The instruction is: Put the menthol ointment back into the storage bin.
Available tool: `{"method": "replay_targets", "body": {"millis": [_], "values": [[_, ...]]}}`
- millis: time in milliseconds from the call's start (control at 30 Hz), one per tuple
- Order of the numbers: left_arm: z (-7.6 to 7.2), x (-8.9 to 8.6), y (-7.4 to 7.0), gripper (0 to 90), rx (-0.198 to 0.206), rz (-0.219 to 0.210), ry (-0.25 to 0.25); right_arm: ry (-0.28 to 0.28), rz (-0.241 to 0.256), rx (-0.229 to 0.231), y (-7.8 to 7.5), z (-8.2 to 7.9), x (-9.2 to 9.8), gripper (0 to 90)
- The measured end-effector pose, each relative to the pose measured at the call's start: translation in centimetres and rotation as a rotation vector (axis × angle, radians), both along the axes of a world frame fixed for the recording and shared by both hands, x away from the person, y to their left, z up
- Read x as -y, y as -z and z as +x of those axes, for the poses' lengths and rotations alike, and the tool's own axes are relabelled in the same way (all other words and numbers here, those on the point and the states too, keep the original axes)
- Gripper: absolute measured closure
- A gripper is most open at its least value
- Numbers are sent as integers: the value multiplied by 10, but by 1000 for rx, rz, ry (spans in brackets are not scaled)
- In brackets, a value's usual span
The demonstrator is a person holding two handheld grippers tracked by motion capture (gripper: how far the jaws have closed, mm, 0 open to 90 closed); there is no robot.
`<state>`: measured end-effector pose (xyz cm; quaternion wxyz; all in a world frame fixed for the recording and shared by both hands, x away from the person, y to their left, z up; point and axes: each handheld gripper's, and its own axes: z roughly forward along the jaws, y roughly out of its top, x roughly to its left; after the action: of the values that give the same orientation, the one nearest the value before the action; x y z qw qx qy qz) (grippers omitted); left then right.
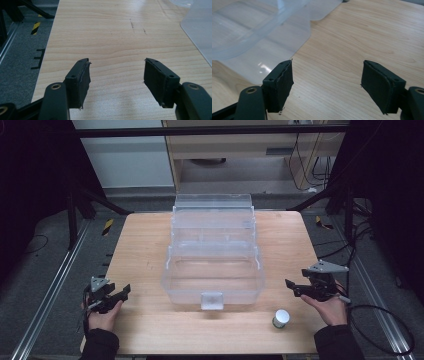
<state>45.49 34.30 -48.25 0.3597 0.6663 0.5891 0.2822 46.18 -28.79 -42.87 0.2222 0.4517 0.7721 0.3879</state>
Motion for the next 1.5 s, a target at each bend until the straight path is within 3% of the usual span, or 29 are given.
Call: {"method": "replay_targets", "body": {"millis": [267,500,767,900,1300,1500], "values": [[0,0,0,374,-8,4,8,-84,-71,-28,-16,2,-5,278],[-1,1,-1,376,-5,16,11,-150,-91,-51,-28,1,-9,287],[0,3,-1,381,-6,27,12,-246,-148,-85,-42,0,-17,291],[0,3,-1,384,-8,31,12,-278,-161,-96,-44,0,-21,296],[-1,3,-3,388,-3,44,13,-412,-226,-197,-44,-6,-34,291],[-1,4,-3,390,-4,48,13,-459,-257,-215,-44,-9,-37,273]]}}
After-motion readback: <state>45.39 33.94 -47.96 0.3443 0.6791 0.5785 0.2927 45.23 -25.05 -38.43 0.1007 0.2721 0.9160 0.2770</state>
